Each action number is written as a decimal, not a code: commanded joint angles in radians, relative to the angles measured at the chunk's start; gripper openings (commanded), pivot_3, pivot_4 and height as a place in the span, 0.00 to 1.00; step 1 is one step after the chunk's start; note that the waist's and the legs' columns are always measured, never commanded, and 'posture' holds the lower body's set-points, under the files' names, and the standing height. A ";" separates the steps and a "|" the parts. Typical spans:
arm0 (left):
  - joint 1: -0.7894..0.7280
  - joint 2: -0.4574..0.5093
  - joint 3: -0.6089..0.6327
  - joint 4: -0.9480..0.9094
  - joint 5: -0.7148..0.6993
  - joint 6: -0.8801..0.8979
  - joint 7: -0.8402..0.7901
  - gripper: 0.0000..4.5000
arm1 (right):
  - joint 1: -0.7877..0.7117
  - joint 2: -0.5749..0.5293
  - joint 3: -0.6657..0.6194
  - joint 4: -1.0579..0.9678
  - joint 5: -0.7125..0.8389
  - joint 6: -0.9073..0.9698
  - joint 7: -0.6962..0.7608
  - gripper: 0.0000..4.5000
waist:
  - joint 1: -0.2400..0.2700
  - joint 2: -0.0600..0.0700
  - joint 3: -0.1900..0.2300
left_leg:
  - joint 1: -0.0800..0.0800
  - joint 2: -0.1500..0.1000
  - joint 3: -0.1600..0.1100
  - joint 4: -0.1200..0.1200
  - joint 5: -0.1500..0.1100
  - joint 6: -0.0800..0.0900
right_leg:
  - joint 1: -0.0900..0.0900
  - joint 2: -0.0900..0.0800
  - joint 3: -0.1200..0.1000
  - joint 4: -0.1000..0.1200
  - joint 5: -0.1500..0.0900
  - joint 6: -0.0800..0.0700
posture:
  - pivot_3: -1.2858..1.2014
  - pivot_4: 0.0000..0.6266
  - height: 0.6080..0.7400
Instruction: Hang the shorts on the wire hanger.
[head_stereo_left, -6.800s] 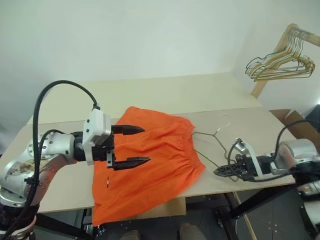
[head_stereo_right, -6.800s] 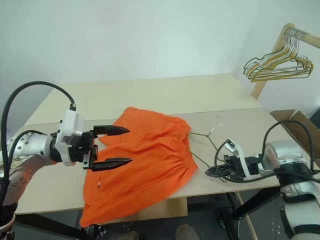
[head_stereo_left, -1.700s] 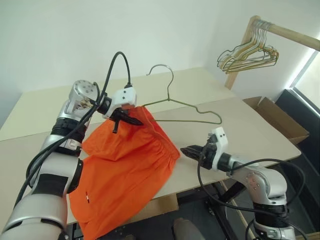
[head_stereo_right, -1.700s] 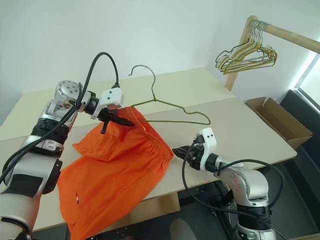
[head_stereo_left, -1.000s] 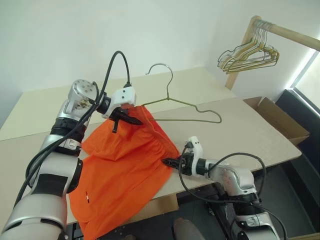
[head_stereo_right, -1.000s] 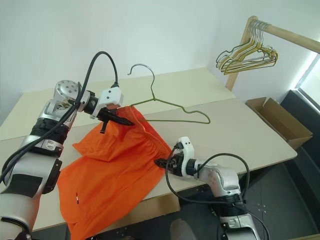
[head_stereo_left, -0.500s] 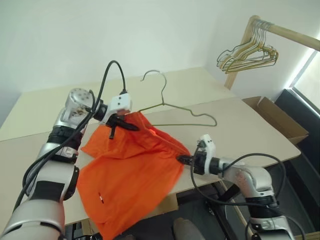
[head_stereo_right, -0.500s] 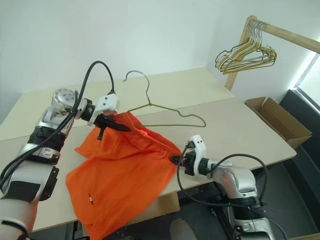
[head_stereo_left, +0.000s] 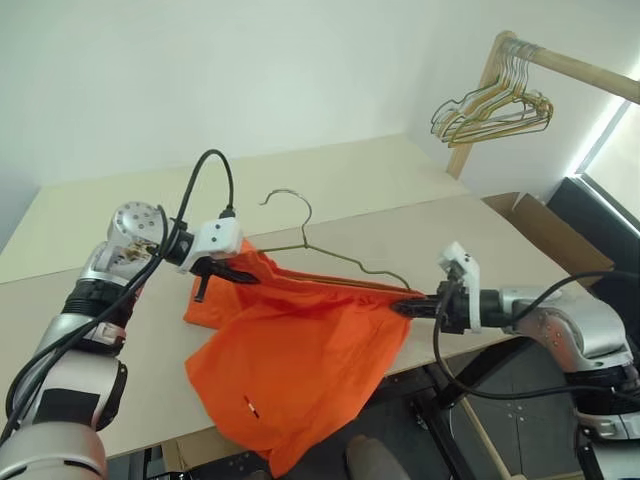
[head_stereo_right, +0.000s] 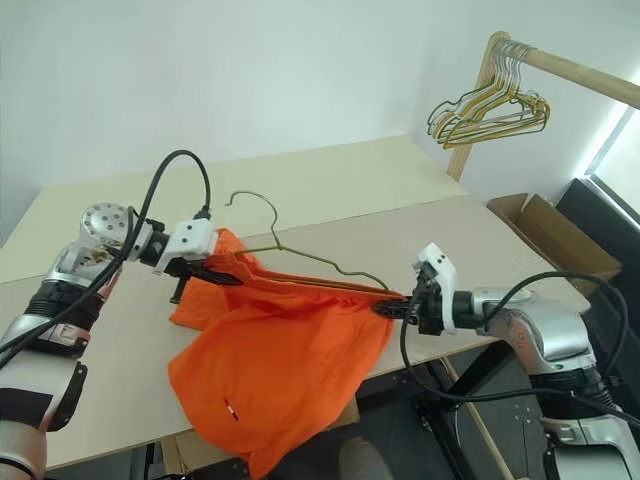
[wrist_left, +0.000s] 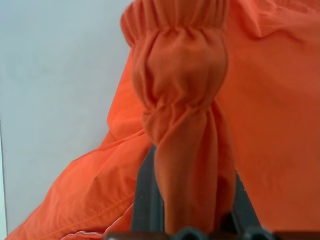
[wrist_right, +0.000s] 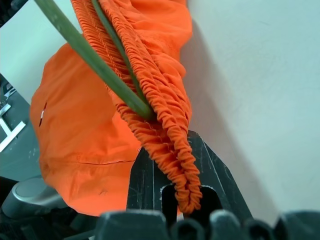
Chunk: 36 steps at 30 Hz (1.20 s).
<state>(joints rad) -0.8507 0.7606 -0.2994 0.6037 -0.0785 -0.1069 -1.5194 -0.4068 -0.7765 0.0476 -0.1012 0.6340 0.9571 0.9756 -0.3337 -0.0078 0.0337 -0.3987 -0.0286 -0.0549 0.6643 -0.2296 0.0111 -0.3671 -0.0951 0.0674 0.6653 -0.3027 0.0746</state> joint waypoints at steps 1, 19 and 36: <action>-0.002 0.074 0.018 0.074 0.086 0.029 0.059 0.00 | -0.010 -0.085 -0.051 0.055 -0.042 -0.012 0.011 0.01 | -0.001 0.000 0.000 | 0.000 0.000 0.000 0.000 0.000 0.000 | 0.000 0.000 0.000 0.000 0.000 0.000 | 0.40 0.00 1.00; -0.026 0.141 -0.178 0.179 0.324 -0.153 0.200 0.00 | -0.021 -0.140 -0.005 0.008 -0.069 -0.131 0.079 0.01 | -0.006 0.000 0.000 | -0.001 0.000 0.000 0.000 0.000 0.000 | 0.000 0.000 0.000 0.000 0.000 0.000 | 0.39 0.00 1.00; -0.052 0.109 -0.162 0.188 0.307 -0.134 0.182 0.00 | -0.074 -0.151 -0.004 -0.047 -0.049 -0.154 0.122 0.48 | -0.014 -0.001 0.000 | 0.000 0.000 0.000 0.000 0.000 0.000 | -0.001 0.001 -0.001 0.001 0.000 0.000 | 0.39 0.00 1.00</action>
<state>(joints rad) -0.8699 0.8823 -0.4856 0.8030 0.2181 -0.2401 -1.3364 -0.4642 -0.9386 0.0608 -0.1178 0.5713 0.8060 1.0908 -0.3479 -0.0084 0.0333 -0.3983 -0.0281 -0.0550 0.6643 -0.2295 0.0112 -0.3671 -0.0946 0.0669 0.6657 -0.3028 0.0747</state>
